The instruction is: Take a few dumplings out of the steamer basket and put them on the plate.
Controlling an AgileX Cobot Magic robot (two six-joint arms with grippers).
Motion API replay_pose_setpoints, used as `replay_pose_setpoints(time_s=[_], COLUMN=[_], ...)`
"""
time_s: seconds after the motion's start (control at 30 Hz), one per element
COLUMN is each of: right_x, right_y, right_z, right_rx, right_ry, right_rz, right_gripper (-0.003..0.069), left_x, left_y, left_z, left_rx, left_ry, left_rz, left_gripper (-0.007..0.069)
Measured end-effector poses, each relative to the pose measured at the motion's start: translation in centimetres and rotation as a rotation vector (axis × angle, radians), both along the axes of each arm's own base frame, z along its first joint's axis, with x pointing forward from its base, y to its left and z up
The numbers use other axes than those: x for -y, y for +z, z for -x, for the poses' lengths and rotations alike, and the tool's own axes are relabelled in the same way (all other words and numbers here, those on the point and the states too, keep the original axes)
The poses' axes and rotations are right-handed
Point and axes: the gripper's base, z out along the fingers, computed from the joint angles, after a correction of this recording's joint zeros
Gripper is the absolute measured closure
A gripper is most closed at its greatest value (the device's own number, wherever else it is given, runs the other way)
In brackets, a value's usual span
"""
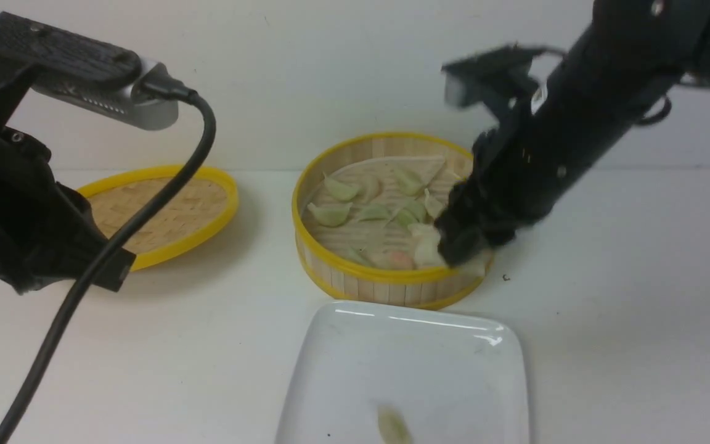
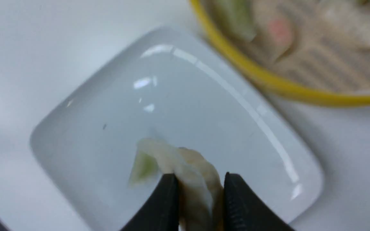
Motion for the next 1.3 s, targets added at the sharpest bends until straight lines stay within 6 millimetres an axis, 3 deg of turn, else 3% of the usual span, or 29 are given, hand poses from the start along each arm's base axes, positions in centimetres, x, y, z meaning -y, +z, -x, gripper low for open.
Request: replay_pose_setpoints(time_s=[0.13, 0.23, 0.3, 0.43, 0.5, 0.6, 0.67, 0.77, 0.8, 0.83, 0.93, 1.07, 1.13, 1.17, 1.3], right_x=[-1.4, -2.4, -2.8, -3.3, -3.6, -3.5, -2.6, -0.5, -0.3, 1.2, 4.1, 8.7, 11.3, 11.9, 16.1], right_y=[-5.0, -8.1, -9.3, -9.9, -9.1, -7.7, -4.1, 1.3, 1.7, 4.7, 9.2, 13.0, 12.8, 13.0, 9.2], right_z=[2.3, 2.6, 2.1, 1.3, 0.9, 0.7, 0.9, 2.3, 2.5, 3.8, 6.7, 11.8, 15.0, 15.6, 21.2], right_rx=[-0.048, -0.029, -0.022, -0.014, -0.008, -0.002, 0.072, 0.211, 0.219, 0.295, 0.433, 0.615, 0.701, 0.723, 0.937], right_ry=[0.019, 0.007, -0.007, -0.044, -0.048, -0.044, -0.074, -0.139, -0.15, -0.196, -0.273, -0.383, -0.428, -0.433, -0.431], right_rz=[0.029, 0.033, 0.035, 0.024, 0.027, 0.048, 0.069, 0.053, 0.048, 0.02, -0.055, -0.196, -0.281, -0.297, -0.464], right_gripper=[0.0501, 0.05, 0.0475, 0.0338, 0.0211, 0.0165, 0.0244, 0.0473, 0.0487, 0.0587, 0.065, 0.0671, 0.0672, 0.0672, 0.0672], left_x=[0.1, 0.1, 0.1, 0.1, 0.1, 0.1, 0.1, 0.1, 0.1, 0.2, 0.2, 0.2, 0.2, 0.2, 0.5], left_y=[0.0, 0.0, 0.0, 0.0, 0.0, 0.0, 0.0, 0.0, 0.0, 0.0, 0.0, 0.0, 0.0, 0.0, 0.1], left_z=[0.0, 0.0, 0.1, 0.1, 0.1, 0.1, 0.1, 0.1, 0.1, 0.1, 0.1, 0.0, 0.0, 0.0, -0.1], left_rx=[-0.004, -0.005, -0.005, -0.005, -0.004, -0.004, -0.004, -0.005, -0.006, -0.006, -0.006, -0.002, 0.004, 0.005, 0.014], left_ry=[-0.002, -0.004, -0.005, -0.008, -0.011, -0.011, -0.011, -0.011, -0.011, -0.012, -0.012, -0.012, -0.012, -0.012, -0.017], left_rz=[0.01, 0.011, 0.013, 0.011, 0.01, 0.01, 0.01, 0.011, 0.012, 0.013, 0.013, 0.014, 0.019, 0.021, 0.052], left_gripper=[0.0631, 0.0631, 0.0631, 0.0631, 0.0631, 0.0631, 0.0631, 0.0631, 0.0631, 0.0631, 0.0631, 0.0631, 0.0631, 0.0631, 0.0631])
